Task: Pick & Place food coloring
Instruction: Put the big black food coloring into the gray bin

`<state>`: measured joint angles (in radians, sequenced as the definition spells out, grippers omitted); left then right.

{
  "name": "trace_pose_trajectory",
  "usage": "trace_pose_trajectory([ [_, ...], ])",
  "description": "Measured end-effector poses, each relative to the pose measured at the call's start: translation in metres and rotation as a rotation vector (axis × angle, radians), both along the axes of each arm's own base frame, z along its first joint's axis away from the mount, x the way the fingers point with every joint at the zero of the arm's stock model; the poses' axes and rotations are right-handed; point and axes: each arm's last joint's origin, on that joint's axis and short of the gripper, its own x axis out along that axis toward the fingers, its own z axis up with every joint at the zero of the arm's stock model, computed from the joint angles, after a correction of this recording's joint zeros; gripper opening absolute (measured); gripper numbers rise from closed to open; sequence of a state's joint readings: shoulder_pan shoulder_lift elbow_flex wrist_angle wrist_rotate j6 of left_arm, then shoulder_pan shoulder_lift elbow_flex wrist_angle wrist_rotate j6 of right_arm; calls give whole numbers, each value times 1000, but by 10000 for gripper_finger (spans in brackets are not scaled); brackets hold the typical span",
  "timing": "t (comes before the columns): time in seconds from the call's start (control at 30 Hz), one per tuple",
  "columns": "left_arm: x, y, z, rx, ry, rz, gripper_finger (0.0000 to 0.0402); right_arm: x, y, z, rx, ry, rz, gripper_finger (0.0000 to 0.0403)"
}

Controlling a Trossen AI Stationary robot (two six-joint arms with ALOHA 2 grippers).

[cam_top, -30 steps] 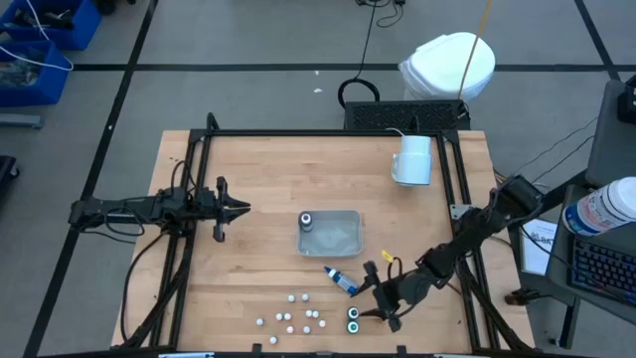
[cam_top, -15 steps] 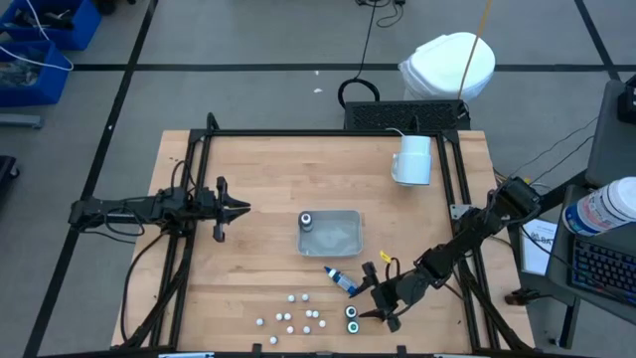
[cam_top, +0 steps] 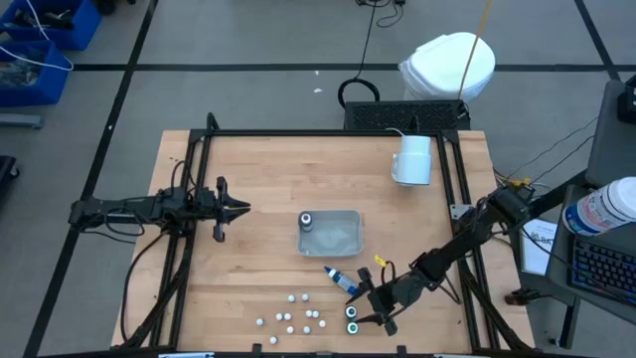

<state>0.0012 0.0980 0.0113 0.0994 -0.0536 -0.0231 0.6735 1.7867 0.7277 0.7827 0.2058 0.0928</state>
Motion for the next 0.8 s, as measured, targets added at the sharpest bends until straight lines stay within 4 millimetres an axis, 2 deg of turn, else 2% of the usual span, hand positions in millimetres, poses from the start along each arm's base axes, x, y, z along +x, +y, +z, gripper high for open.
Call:
trace_pose_trajectory([
  [0.43, 0, 0, 0, 0, 1, 0, 58, 4, -5, 0, 4, -5, -17, 211],
  [0.6, 0, 0, 0, 0, 1, 0, 58, 4, -5, 0, 4, -3, -18, 180],
  [0.8, 0, 0, 0, 0, 1, 1, 58, 4, -5, 0, 6, 5, -21, 125],
])
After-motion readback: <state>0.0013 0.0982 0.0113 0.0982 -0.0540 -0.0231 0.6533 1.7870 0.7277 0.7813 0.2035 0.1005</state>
